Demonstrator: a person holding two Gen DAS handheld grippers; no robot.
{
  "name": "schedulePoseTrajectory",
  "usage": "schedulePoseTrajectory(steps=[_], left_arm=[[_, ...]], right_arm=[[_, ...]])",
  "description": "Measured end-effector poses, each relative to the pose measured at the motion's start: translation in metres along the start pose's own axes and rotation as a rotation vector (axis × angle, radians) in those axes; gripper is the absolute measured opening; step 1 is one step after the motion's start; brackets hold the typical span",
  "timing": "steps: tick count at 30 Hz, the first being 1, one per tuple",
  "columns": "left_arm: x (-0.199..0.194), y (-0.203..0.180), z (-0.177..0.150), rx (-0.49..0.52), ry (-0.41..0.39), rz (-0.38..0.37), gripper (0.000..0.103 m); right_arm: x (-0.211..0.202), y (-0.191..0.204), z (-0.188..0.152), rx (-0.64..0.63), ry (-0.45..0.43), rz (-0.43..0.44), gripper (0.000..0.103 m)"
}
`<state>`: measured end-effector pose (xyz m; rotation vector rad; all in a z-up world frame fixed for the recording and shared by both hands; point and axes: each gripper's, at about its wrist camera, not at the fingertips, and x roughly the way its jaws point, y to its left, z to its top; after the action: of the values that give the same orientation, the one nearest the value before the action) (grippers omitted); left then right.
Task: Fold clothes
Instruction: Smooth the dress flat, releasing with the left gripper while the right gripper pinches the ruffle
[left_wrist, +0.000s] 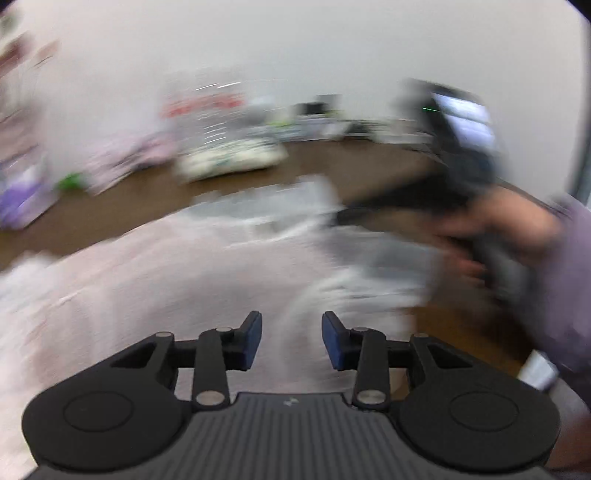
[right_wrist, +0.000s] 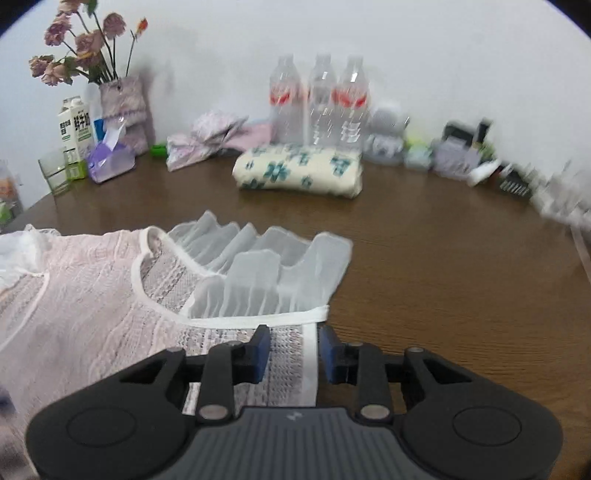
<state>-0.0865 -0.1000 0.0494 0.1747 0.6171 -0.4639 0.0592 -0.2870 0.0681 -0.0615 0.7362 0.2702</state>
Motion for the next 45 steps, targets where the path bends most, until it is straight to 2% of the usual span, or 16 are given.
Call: schedulePoseTrajectory(steps=[4,5,6,7,11,15,18,21,22,24,25,27,34,36,41,45], left_arm=[[0.033,-0.023,0.004,0.005,0.066,0.025,0.032],[0.04,-0.022,0.004,-0.01,0.09,0.016,0.026],[0.043,-0.021,0.002,-0.025,0.117,0.004,0.006],[0.044,-0.02,0.0,-0.029,0.117,-0.019,0.001],[0.033,-0.033,-0.008,0.017,0.126,-0.057,0.001],[0.029,-0.036,-0.009,0.024,0.151,-0.097,0.001],[0.018,-0.028,-0.002,-0.025,0.111,-0.172,0.006],[0.021,-0.03,0.01,-0.032,0.034,-0.069,0.041],[0.03,-0.031,0.012,-0.018,0.025,-0.034,0.043],[0.05,-0.033,0.015,-0.002,0.06,0.029,0.034],[0.056,-0.032,0.013,-0.008,0.073,0.025,0.015],[0.055,-0.032,0.008,-0.009,0.091,0.008,0.001],[0.049,-0.042,0.004,0.021,0.111,-0.014,0.001],[0.049,-0.042,0.002,0.018,0.108,-0.032,0.001],[0.051,-0.042,0.0,-0.006,0.101,-0.044,0.004],[0.05,-0.052,0.01,0.012,0.047,0.011,0.03]], right_arm=[[0.01,0.0,-0.002,-0.018,0.014,0.015,0.028],[0.01,0.002,-0.003,-0.03,0.009,0.023,0.018],[0.011,0.004,-0.003,-0.041,0.005,0.03,0.004],[0.011,0.006,-0.003,-0.049,0.0,0.032,0.004],[0.01,-0.005,-0.002,0.032,-0.036,-0.114,0.006],[-0.005,0.0,-0.003,-0.037,-0.035,-0.122,0.031],[-0.021,0.013,-0.005,-0.136,-0.104,0.026,0.027],[-0.009,0.029,-0.001,-0.216,-0.066,0.187,0.025],[-0.001,0.034,0.002,-0.237,-0.052,0.222,0.025],[0.016,0.036,0.008,-0.229,-0.008,0.242,0.025],[0.022,0.035,0.01,-0.223,0.021,0.254,0.021],[0.027,0.033,0.012,-0.216,0.041,0.263,0.0],[0.033,0.033,0.011,-0.184,-0.012,0.111,0.001],[0.025,0.035,0.008,-0.207,-0.033,0.1,0.009],[0.006,0.033,0.005,-0.259,-0.041,0.242,0.019],[0.022,0.019,0.012,-0.209,0.034,0.191,0.02]])
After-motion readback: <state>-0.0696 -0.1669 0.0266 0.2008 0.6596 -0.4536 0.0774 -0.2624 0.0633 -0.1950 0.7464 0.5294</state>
